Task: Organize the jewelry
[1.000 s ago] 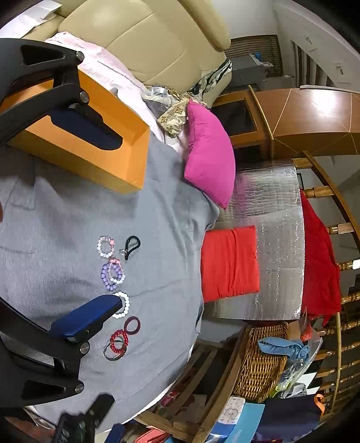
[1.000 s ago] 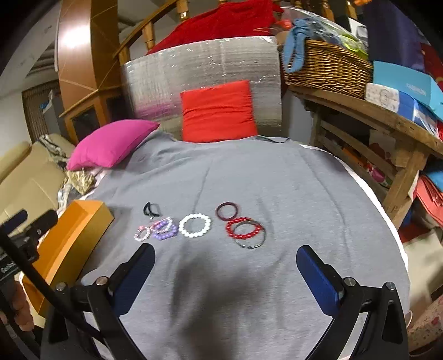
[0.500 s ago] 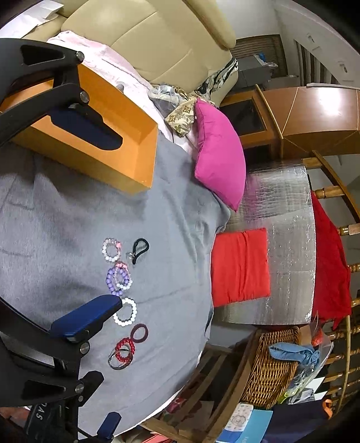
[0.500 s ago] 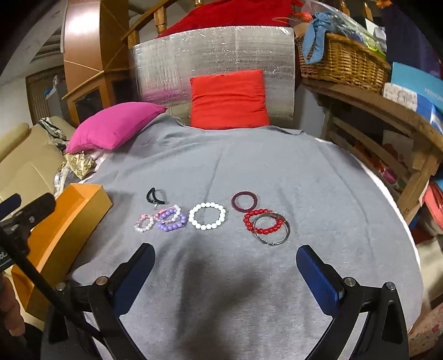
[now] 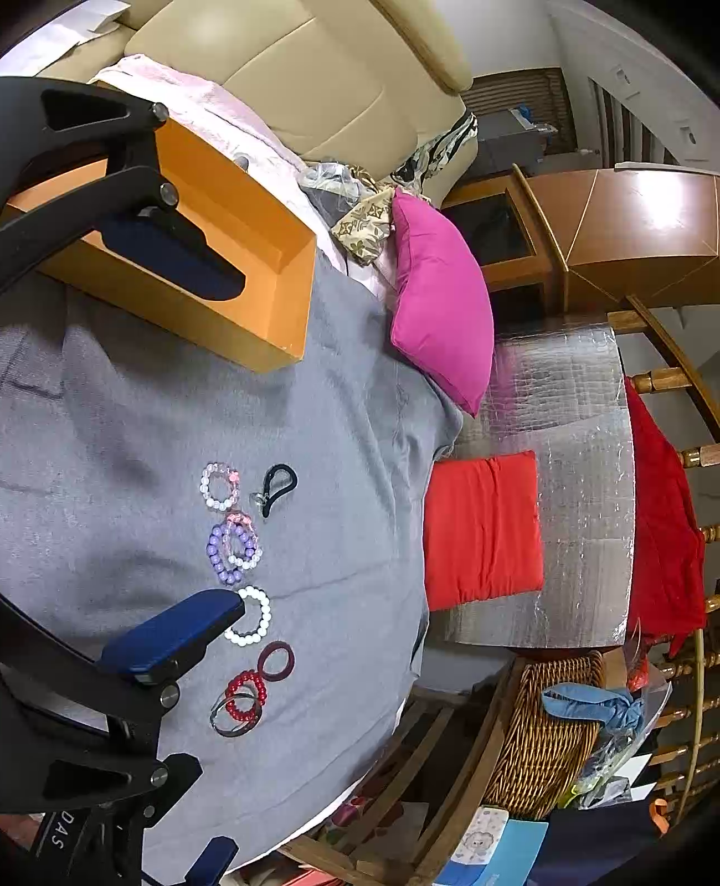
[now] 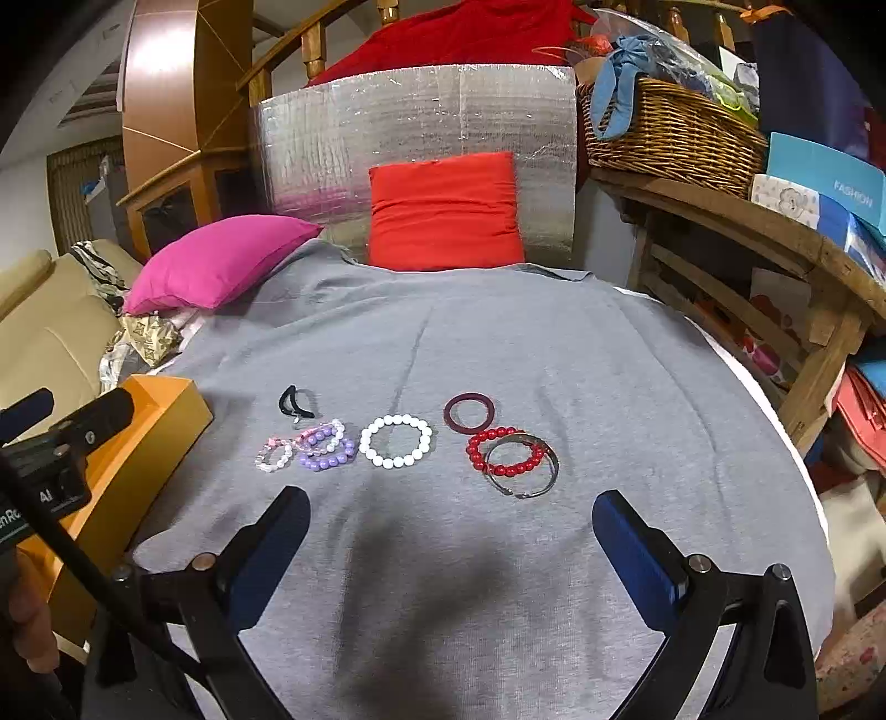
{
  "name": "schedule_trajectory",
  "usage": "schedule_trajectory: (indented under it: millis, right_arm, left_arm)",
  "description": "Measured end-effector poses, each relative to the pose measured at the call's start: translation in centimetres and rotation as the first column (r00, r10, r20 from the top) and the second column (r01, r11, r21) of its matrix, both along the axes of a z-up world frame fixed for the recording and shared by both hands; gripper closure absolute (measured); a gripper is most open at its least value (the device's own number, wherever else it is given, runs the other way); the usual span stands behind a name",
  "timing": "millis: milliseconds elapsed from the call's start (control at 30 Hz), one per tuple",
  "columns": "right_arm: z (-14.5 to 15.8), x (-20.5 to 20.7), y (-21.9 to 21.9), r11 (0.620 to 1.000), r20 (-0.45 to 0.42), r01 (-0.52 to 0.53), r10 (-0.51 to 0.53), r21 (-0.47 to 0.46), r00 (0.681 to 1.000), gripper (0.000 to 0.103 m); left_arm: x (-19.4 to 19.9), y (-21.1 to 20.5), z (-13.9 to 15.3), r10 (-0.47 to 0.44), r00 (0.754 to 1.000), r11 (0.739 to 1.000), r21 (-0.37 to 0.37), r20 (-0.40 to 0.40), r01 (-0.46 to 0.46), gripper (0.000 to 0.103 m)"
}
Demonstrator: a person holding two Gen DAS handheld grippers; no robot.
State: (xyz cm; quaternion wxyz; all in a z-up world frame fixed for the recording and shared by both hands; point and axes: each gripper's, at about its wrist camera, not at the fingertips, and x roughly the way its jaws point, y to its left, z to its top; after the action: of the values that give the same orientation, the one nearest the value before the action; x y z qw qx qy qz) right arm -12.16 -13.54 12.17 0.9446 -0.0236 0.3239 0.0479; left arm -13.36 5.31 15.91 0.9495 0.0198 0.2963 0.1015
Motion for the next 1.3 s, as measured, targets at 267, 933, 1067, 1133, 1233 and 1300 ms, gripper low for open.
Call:
schedule_trajectory:
  millis: [267,933,1067,1133,1233,1300]
  right_arm:
    - [-0.2,0.0,0.4,1.0,0.01,-0.005,0.005,-0.023,1.0,0.0]
    - [-0.5,0.4,-0.1,1.0,0.004,0.006,-0.006,-0.001,1.0,0.0]
    - [-0.7,0.3,-0.1,1.0,0.028,0.009,-0.009,-0.01,1.0,0.0]
    - [-0.6,0.4,-0.3,1.0,0.028,0.009,-0.009,-0.013,1.0,0.0]
    - [-0.5,0.9,-0.8,1.0,0.008,0.002,-0.002,-0.005,1.0,0.0]
    - [-0.9,2.0,-2.0,1.0,-0.03,0.022,-0.021,0.014,0.999,0.0]
  left_arm:
    - [0.3,0.2,-0.2,0.008,1.0,1.0,-0.005,-0.004,-0.008,0.0]
    - [0.6,-0.1,-0.6,0.008,1.0,1.0,0.002,-0.011,-0.008,0.0]
    - [0.7,0.0,-0.7,0.012,1.0,1.0,-0.003,-0.015,-0.012,0.0]
    - [0.8,0.1,-0.7,0.015,1.0,1.0,-0.003,-0.016,-0.015,0.0]
    - [1.0,0.1,-0.9,0.012,1.0,1.0,-0.004,-0.022,-0.012,0.0]
    - [1.4,0.3,-1.5,-0.007,0.999,1.0,-0.012,-0.042,0.006,0.0]
